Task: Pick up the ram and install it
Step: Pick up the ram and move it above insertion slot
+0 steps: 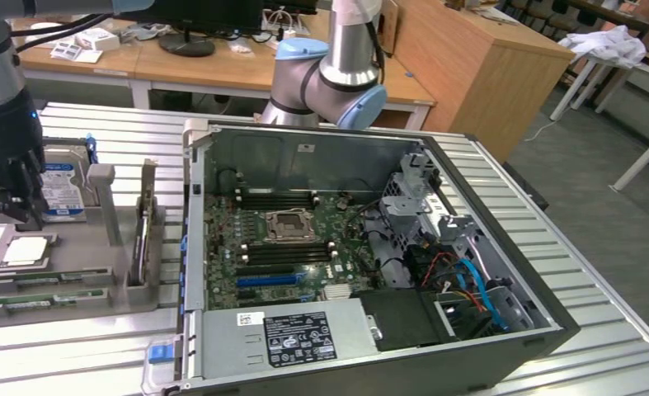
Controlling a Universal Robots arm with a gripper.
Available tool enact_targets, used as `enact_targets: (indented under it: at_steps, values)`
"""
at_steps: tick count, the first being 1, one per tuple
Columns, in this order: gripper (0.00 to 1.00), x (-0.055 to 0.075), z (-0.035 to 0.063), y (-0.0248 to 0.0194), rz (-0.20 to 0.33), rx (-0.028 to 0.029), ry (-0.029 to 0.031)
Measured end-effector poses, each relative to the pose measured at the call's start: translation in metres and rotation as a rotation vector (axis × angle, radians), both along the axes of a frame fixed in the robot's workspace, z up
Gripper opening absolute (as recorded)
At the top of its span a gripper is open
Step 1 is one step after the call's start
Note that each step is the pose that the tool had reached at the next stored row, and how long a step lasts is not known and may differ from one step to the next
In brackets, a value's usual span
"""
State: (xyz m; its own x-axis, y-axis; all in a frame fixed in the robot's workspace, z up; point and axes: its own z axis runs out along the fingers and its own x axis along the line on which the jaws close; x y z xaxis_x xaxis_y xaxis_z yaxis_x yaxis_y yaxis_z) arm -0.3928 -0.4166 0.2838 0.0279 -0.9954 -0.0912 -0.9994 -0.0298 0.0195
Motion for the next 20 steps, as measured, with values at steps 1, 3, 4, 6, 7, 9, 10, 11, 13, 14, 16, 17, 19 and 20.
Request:
enact_targets:
  at_steps: [1,3,4,6,7,9,10,11,13,14,16,17,19,20]
  values:
    - [0.36,0.0000,-0.0001,0.0000,0.000,-0.0001,0.0002]
    - [0.36,0.0000,-0.0001,0.0000,0.000,0.0000,0.0003]
    - [0.36,0.0000,-0.0002,0.0000,0.000,0.0001,0.0001]
    - [0.36,0.0000,-0.0002,0.0000,0.000,0.0000,0.0001]
    - [0.36,0.0000,-0.0002,0.0000,0.000,0.0001,0.0001]
    - [0.36,0.0000,-0.0002,0.0000,0.000,0.0001,0.0002]
    - [0.36,0.0000,-0.0002,0.0000,0.000,0.0001,0.0002]
    - [0.36,0.0000,-0.0002,0.0000,0.000,0.0001,0.0001]
    - [0.36,0.0000,-0.0003,-0.0005,0.000,0.0002,0.0000]
    - [0.36,0.0001,-0.0003,-0.0010,0.000,0.0002,0.0000]
    - [0.36,0.0000,-0.0002,-0.0027,0.000,0.0001,0.0002]
    - [0.36,0.0000,-0.0002,-0.0037,0.000,0.0000,0.0001]
    - [0.36,0.0000,-0.0002,-0.0061,0.000,0.0001,0.0001]
    - [0.36,0.0000,-0.0002,-0.0073,0.000,0.0000,0.0001]
